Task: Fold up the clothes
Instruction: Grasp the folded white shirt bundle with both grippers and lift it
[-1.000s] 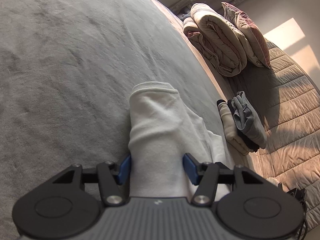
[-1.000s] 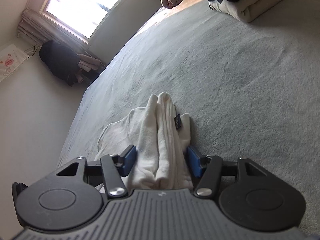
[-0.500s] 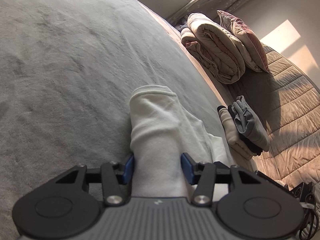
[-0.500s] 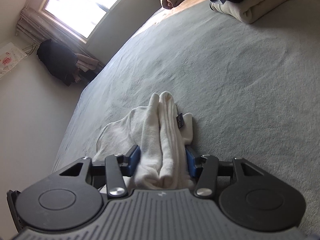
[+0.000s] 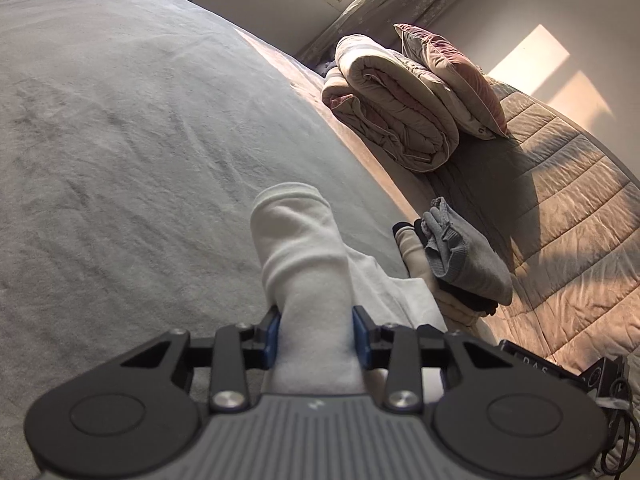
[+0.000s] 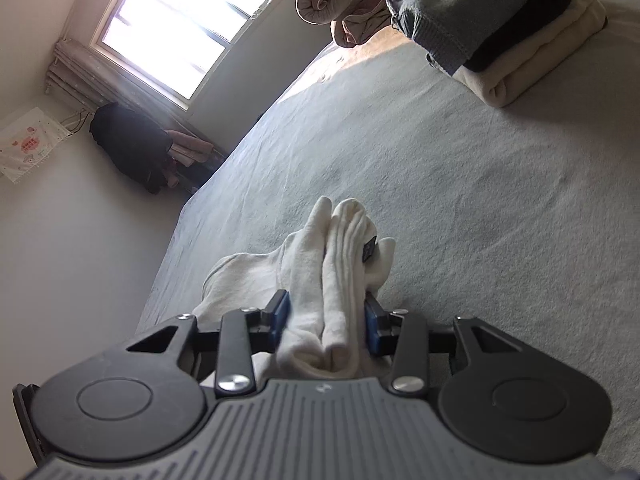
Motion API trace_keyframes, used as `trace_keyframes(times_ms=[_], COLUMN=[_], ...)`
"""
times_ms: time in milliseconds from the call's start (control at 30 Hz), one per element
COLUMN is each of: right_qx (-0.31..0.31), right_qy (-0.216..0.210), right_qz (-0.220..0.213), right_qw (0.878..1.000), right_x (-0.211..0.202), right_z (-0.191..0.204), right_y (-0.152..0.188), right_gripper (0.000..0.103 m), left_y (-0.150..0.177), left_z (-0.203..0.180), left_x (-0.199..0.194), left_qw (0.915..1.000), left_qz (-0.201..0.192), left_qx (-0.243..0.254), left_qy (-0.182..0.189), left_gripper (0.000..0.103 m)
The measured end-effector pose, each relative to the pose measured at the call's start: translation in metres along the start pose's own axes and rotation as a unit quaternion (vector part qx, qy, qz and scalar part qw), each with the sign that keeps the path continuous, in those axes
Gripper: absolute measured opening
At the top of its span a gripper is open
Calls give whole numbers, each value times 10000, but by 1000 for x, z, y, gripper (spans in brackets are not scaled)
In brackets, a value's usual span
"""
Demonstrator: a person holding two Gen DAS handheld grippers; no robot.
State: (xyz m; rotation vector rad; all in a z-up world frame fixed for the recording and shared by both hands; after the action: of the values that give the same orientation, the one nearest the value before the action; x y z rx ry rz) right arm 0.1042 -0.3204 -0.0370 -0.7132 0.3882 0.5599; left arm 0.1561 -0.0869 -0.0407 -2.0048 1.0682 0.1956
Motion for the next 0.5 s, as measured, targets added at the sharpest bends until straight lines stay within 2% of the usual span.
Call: trace_keyframes(times_ms=[233, 400, 500], right_qx=[-300, -396, -461], right_qy=[338, 602, 628], right_qz=[155, 335, 361], right_qw=[9989, 9968, 9963], right_x=[-18, -15, -13], right_z=[-14, -38, -49], right_y=[-16, -2, 6], right_gripper=[42, 43, 49], left_y=[26, 51, 57], left_z=[-19, -5, -1], left_x=[16, 28, 26], left_qw=[9996, 9981, 9975], left_qz=[283, 617, 702], left_qx=[76, 32, 122], left_qy=[62, -69, -8], left_gripper=[38, 41, 44])
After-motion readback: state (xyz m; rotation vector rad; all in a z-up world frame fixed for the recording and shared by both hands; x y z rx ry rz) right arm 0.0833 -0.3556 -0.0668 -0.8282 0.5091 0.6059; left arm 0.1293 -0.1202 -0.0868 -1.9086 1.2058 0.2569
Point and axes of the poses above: each gripper's, at about its wrist camera, not at the fingertips, and x roughly the way its jaws point, z to its left, y to its underside, the point moved 6 cm from there along x, roughly the way its jaws point, and after that the axes turned 4 degrees about y, right-handed, at the moved point
